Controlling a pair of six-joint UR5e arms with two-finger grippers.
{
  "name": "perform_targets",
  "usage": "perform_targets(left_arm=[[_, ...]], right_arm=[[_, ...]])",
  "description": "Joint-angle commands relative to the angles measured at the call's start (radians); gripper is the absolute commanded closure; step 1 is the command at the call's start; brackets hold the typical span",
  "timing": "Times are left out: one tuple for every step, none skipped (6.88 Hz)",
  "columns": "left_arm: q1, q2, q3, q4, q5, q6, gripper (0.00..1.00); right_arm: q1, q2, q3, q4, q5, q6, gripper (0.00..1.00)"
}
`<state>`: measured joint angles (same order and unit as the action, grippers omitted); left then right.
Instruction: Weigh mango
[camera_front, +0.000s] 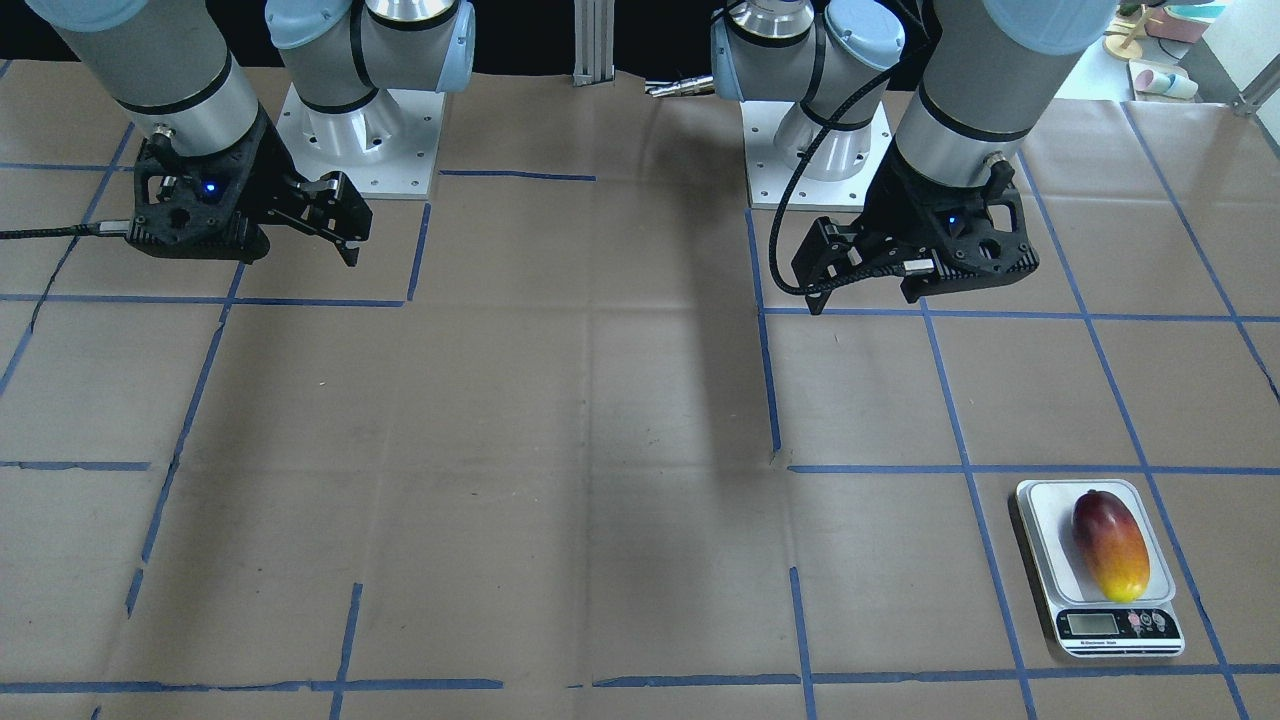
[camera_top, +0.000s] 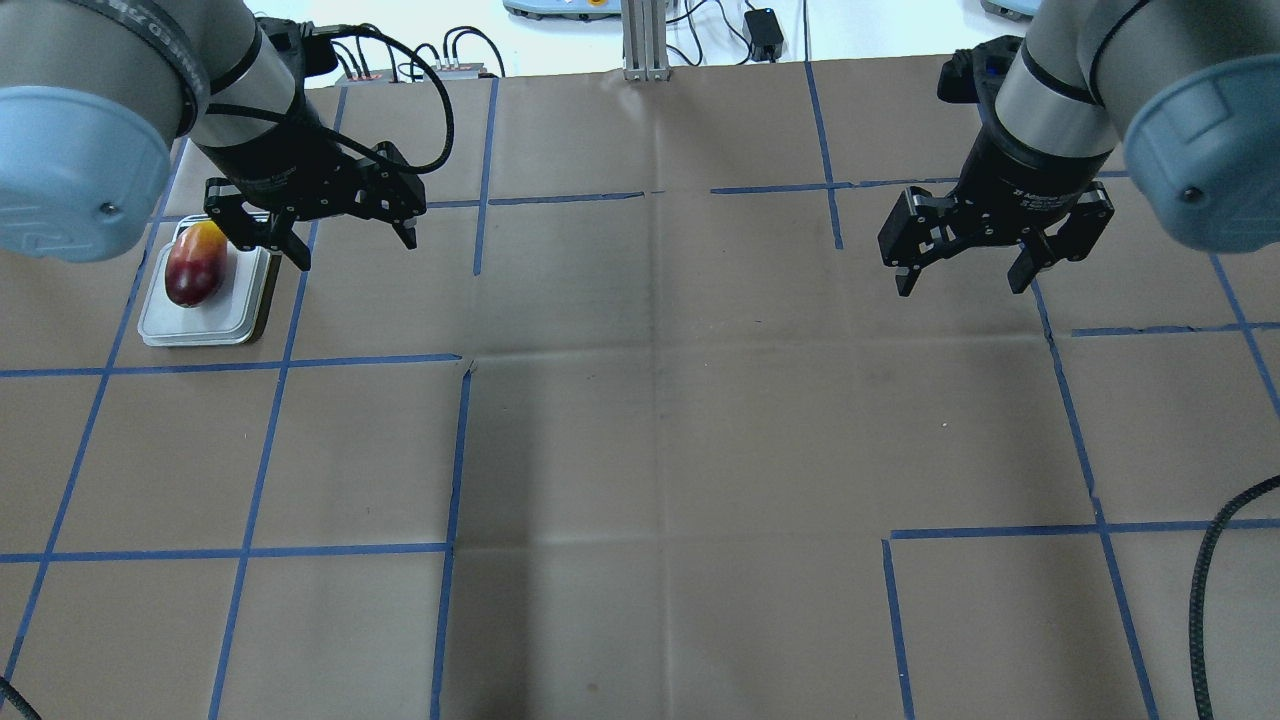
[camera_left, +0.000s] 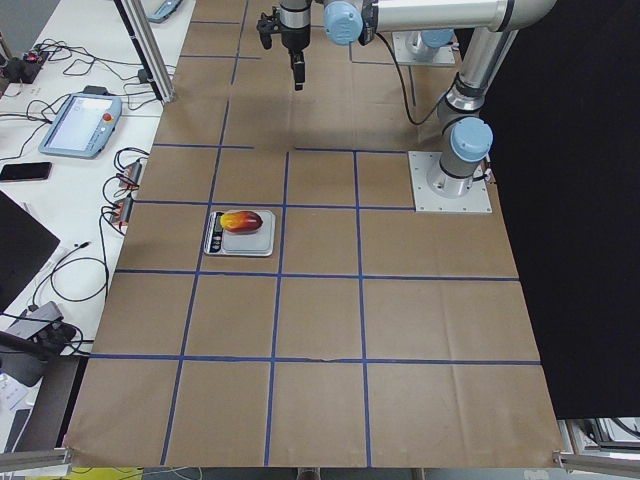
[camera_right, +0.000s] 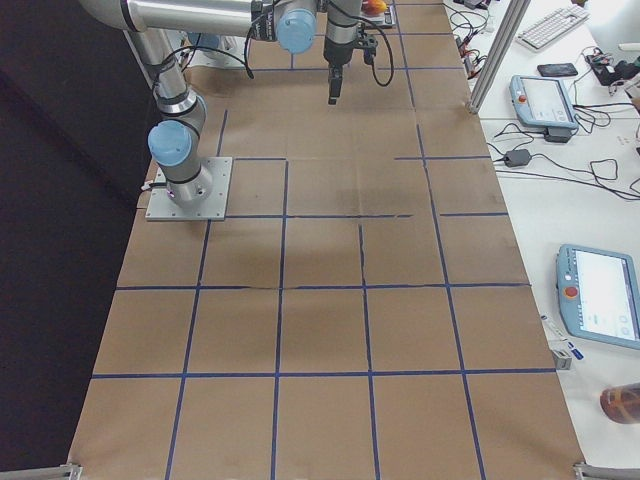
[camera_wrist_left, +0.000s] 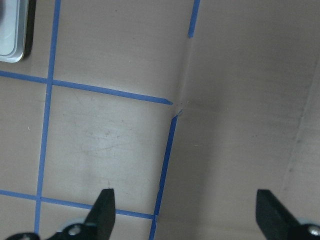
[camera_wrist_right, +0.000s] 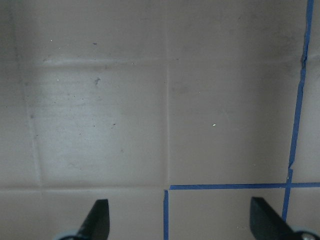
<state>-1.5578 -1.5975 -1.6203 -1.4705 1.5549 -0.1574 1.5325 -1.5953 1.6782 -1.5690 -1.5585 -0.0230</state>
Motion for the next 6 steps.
perform_targets(left_arm=[[-0.002, 0.007, -0.003, -0.001, -0.001, 0.009, 0.00], [-0.002, 0.005, -0.003, -0.002, -0.001, 0.012, 0.00], [-0.002, 0.005, -0.003, -0.004, -0.002, 0.054, 0.00], [-0.002, 0.008, -0.001, -0.010, -0.001, 0.117, 0.00], [-0.002, 0.010, -0.003, -0.010, -0.002, 0.122, 0.00], [-0.002, 0.010, -0.003, -0.010, -0.002, 0.124, 0.00]], right_arm=[[0.000, 0.000, 0.000, 0.000, 0.000, 0.000, 0.00], [0.000, 0.000, 0.000, 0.000, 0.000, 0.000, 0.00], [0.000, 0.000, 0.000, 0.000, 0.000, 0.000, 0.00], [0.000, -0.002, 0.000, 0.000, 0.000, 0.000, 0.00], [0.000, 0.000, 0.000, 0.000, 0.000, 0.000, 0.00], [0.000, 0.000, 0.000, 0.000, 0.000, 0.000, 0.00]])
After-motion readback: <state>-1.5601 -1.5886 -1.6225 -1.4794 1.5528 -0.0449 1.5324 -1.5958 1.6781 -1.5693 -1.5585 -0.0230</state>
